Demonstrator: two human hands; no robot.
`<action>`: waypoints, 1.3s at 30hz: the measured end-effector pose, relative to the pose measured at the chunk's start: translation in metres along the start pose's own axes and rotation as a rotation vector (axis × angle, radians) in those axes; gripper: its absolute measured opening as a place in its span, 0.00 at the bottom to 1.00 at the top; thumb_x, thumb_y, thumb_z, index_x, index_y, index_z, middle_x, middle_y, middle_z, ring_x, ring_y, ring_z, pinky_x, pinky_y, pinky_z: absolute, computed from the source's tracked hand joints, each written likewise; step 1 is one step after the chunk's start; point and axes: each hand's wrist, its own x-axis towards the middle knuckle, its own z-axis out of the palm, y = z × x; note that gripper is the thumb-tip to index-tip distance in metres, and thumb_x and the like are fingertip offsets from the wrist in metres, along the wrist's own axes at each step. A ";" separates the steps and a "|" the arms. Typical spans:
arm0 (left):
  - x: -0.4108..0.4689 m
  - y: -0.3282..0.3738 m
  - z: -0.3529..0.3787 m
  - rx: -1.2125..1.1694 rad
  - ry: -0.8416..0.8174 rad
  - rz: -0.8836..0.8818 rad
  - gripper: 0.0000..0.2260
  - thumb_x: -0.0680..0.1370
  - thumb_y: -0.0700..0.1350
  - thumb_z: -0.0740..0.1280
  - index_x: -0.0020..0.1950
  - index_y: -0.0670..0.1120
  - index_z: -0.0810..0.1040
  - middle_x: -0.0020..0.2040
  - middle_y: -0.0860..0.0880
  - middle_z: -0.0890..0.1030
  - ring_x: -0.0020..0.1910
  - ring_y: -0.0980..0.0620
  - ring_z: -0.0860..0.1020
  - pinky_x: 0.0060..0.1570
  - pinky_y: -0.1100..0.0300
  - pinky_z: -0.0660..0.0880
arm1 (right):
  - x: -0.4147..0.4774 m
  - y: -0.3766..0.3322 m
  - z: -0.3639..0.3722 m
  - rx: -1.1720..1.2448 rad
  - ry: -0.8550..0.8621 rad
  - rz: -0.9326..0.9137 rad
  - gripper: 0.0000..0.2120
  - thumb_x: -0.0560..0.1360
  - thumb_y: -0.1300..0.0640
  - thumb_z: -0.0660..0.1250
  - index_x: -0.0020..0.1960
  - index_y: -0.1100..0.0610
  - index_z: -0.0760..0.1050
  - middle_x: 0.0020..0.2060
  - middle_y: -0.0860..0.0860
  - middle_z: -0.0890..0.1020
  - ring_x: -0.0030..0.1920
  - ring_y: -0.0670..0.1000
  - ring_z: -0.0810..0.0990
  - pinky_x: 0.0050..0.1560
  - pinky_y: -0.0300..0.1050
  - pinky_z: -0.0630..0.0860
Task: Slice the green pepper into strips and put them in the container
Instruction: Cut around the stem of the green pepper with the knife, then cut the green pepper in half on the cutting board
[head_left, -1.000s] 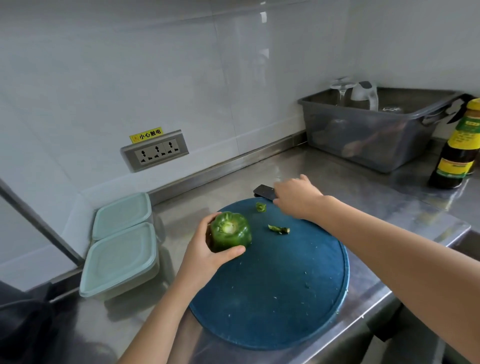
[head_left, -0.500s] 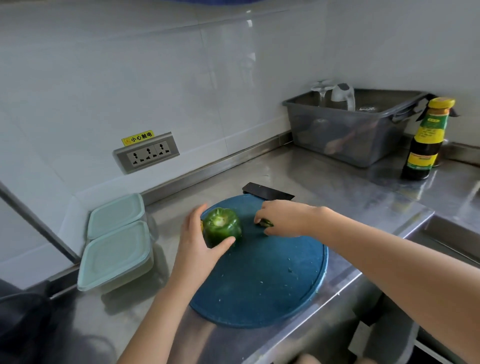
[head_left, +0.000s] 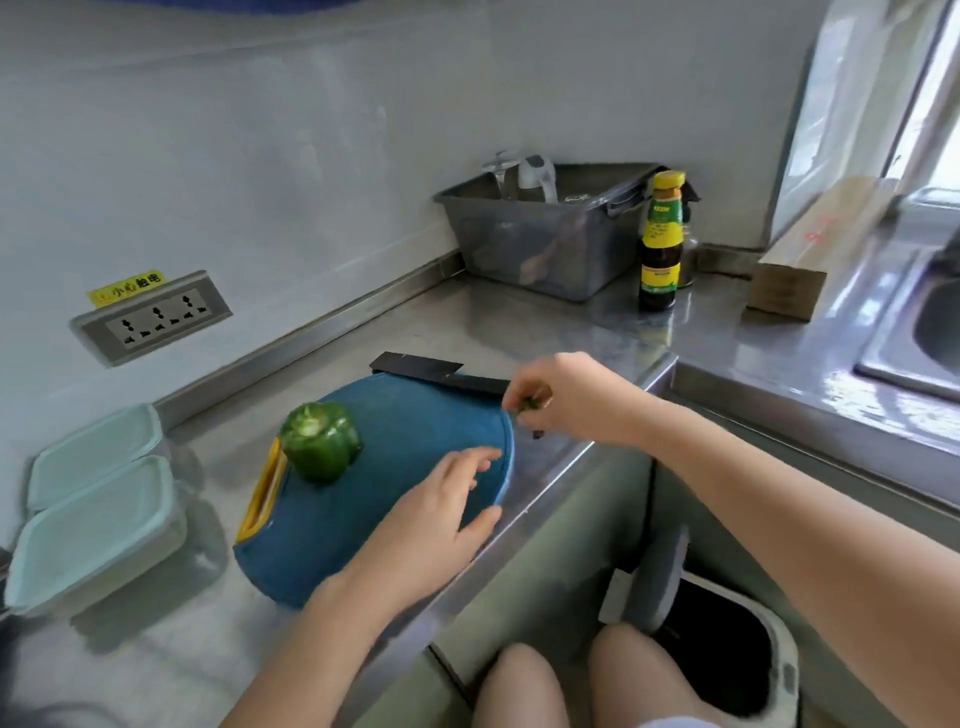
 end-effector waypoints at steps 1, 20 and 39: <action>0.007 0.011 0.005 0.005 -0.036 0.022 0.21 0.80 0.50 0.61 0.72 0.55 0.61 0.67 0.59 0.67 0.63 0.62 0.69 0.61 0.64 0.67 | -0.014 0.009 -0.011 0.024 0.023 0.035 0.09 0.70 0.60 0.70 0.48 0.51 0.81 0.41 0.45 0.82 0.42 0.44 0.80 0.45 0.33 0.75; 0.059 0.055 0.067 0.279 -0.243 0.083 0.20 0.78 0.54 0.62 0.69 0.51 0.69 0.71 0.51 0.69 0.77 0.52 0.47 0.74 0.52 0.50 | -0.160 0.185 0.050 -0.045 -0.169 0.858 0.13 0.74 0.61 0.63 0.57 0.62 0.78 0.56 0.58 0.80 0.56 0.56 0.78 0.53 0.44 0.74; 0.026 -0.026 -0.044 -0.125 0.498 0.010 0.04 0.76 0.45 0.68 0.50 0.49 0.79 0.56 0.56 0.76 0.58 0.65 0.72 0.57 0.77 0.63 | 0.000 -0.006 0.001 -0.049 0.199 0.093 0.15 0.76 0.51 0.66 0.61 0.52 0.75 0.53 0.50 0.82 0.50 0.53 0.81 0.52 0.43 0.75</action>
